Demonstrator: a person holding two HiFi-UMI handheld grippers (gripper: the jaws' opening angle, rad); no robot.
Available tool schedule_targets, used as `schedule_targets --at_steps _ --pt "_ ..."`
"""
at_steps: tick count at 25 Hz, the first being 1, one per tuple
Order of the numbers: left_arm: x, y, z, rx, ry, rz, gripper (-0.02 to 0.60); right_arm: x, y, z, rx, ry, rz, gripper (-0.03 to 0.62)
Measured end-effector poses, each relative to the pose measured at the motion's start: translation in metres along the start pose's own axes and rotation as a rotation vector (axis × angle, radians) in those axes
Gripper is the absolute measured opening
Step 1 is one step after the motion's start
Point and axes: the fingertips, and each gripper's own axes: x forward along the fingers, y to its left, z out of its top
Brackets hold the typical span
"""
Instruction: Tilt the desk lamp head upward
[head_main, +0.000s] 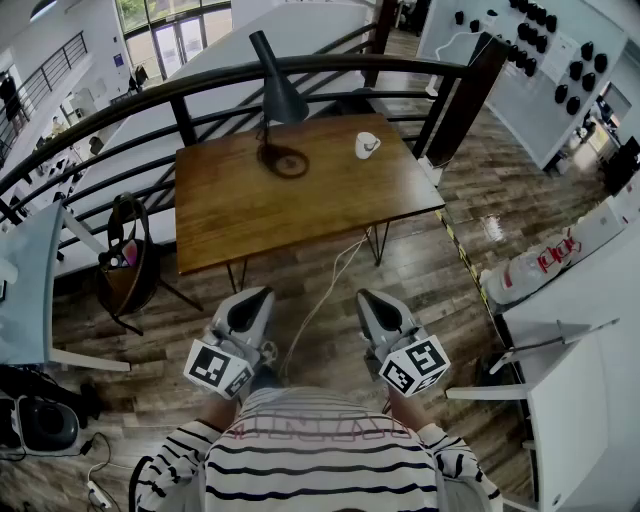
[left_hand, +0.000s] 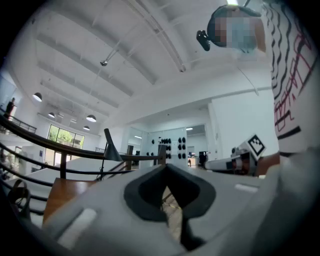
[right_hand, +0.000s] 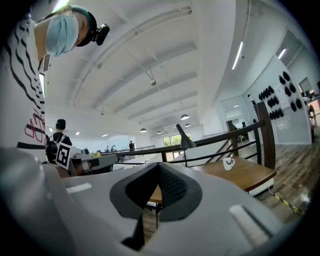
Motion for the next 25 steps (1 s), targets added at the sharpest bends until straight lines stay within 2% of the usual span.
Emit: schedule_targets --at_steps 8,13,17,19,21,25 --pt "0.012 0.026 -0.005 -0.016 0.004 -0.007 0.002 0.031 -0.007 -0.003 0.008 0.003 -0.001 -0.002" --pt "0.025 0.043 -0.008 -0.027 0.011 -0.039 0.003 0.053 -0.015 0.004 0.074 -0.043 0.029 -0.002" --pt "0.041 0.065 -0.010 -0.031 0.011 -0.058 0.003 0.080 -0.027 0.009 0.068 -0.048 0.003 -0.005" --pt "0.049 0.079 -0.012 -0.035 0.016 -0.071 0.003 0.096 -0.033 0.010 0.061 -0.047 -0.008 0.011" --pt "0.058 0.094 -0.014 -0.040 0.023 -0.080 0.042 0.112 -0.039 0.012 0.059 -0.052 -0.021 0.025" --pt "0.078 0.130 -0.011 -0.052 0.023 -0.101 0.078 0.150 -0.051 0.020 0.051 -0.046 -0.051 0.123"
